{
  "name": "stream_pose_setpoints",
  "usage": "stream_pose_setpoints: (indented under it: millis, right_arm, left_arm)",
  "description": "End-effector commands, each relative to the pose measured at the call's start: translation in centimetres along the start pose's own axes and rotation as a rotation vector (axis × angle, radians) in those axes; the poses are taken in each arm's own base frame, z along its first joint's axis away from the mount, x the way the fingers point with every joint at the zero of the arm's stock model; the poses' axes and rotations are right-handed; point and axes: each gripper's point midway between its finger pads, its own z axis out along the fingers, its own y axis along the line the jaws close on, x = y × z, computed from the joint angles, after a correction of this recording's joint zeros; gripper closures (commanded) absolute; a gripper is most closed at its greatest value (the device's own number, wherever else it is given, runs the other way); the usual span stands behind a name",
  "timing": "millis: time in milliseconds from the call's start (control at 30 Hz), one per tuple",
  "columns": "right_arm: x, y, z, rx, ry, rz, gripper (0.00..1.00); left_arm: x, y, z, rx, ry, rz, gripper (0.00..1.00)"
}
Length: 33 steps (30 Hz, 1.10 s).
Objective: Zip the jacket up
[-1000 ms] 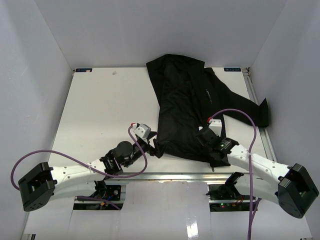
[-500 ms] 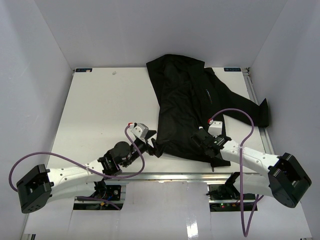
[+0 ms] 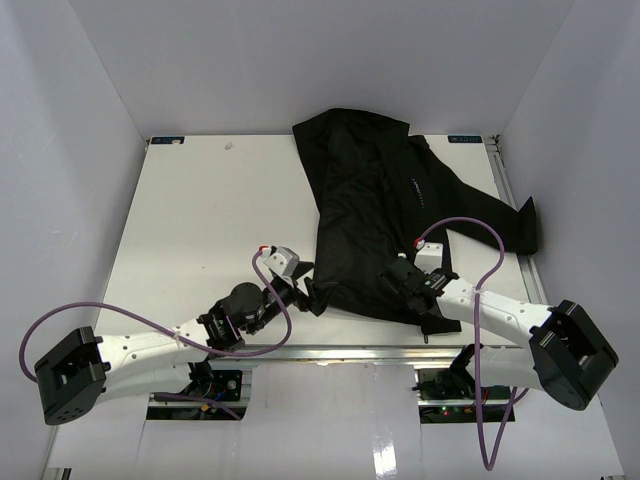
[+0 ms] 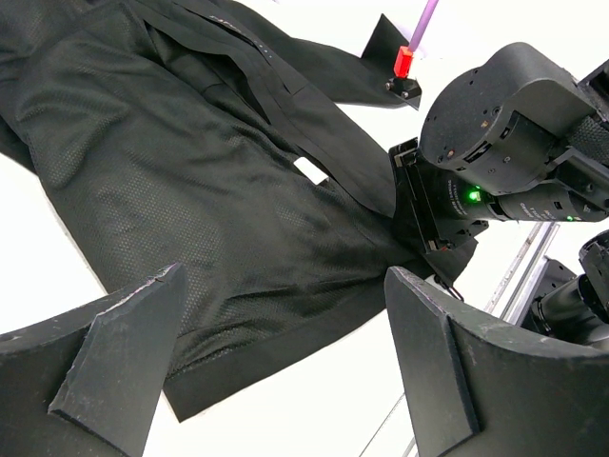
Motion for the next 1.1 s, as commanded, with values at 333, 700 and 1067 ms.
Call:
stream_pose_setpoints:
  millis: [333,700,1067]
  right_arm:
    - [-2.8,1.3,-0.3,-0.008,-0.07,0.05,0.92]
    - [-6.1,5.6,-4.8,-0.401,-0.196,0.093,0.92]
    - [-5.7,8.2,-9.3,-0.825,-0.365,0.121,0.92]
  left_arm:
    - [-1.6,-1.3,0.0,0.057,-0.039,-0.022,0.05]
    - [-0.7,-2.7,0.5,0.125,0.008,-0.027,0.1]
    - [2.4,-7.0,1.5,0.365,0.167,-0.058,0.11]
